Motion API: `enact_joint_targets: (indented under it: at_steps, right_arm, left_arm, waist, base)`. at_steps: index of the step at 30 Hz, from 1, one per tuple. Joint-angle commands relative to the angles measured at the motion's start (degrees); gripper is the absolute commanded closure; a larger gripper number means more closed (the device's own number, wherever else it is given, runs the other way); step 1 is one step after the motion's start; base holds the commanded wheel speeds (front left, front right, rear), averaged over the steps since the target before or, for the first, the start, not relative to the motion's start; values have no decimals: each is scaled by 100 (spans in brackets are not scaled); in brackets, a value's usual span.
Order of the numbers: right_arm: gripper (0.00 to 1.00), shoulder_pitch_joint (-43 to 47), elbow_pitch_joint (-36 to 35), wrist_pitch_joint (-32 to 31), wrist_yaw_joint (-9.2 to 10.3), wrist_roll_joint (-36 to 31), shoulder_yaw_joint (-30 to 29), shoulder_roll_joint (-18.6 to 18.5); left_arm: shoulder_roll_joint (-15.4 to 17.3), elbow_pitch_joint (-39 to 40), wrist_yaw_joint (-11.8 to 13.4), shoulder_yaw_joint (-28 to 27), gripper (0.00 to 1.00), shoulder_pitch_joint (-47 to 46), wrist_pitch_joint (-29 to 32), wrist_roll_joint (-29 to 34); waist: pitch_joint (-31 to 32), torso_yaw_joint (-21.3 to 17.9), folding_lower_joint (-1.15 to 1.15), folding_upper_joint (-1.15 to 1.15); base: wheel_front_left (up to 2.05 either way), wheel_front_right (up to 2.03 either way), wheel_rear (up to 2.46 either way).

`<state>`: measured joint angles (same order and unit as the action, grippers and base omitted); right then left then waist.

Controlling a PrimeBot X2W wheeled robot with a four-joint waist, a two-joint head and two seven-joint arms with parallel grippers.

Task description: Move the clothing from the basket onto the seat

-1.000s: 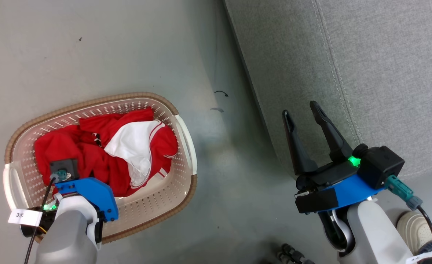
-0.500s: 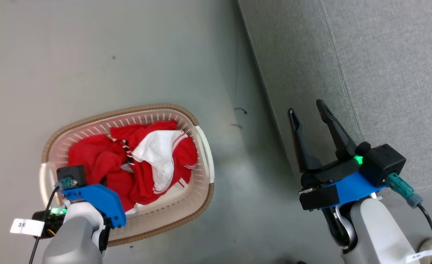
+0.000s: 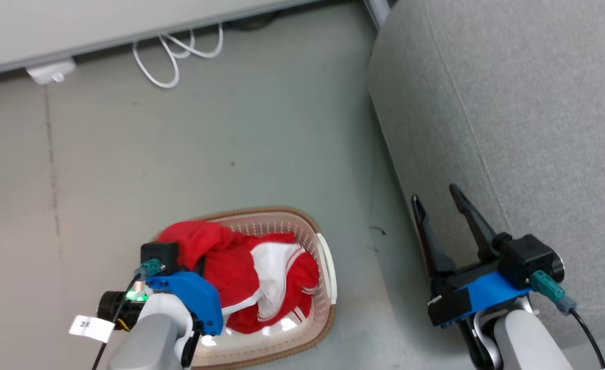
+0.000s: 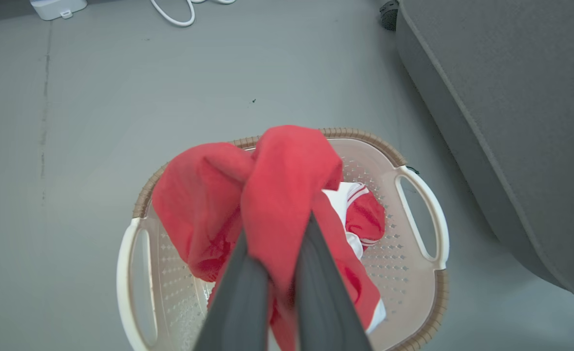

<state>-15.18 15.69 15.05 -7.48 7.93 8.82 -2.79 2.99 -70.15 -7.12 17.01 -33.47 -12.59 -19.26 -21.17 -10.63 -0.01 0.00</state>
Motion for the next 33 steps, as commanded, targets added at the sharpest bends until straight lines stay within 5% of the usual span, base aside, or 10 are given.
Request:
enact_joint_targets:
  at_steps: [1,10,33]
  right_arm:
    - [0,142,54,14,-3,-58,-47,-19]
    - [0,545,60,-152,-3,-167,-158,-18]
    - [0,895,-299,-492,-3,-239,-163,-18]
  left_arm:
    - [-12,223,-38,239,100,145,-8,-141]
    - [-8,1470,-35,1442,100,223,89,-969]
    - [-8,2983,148,3058,100,-1101,363,-2044]
  waist:
    - [561,328,1,0]
    - [1280,637,1,0]
    - [1735,783,1,0]
  base:
    - [0,0,0]
    - [0,0,0]
    - [0,0,0]
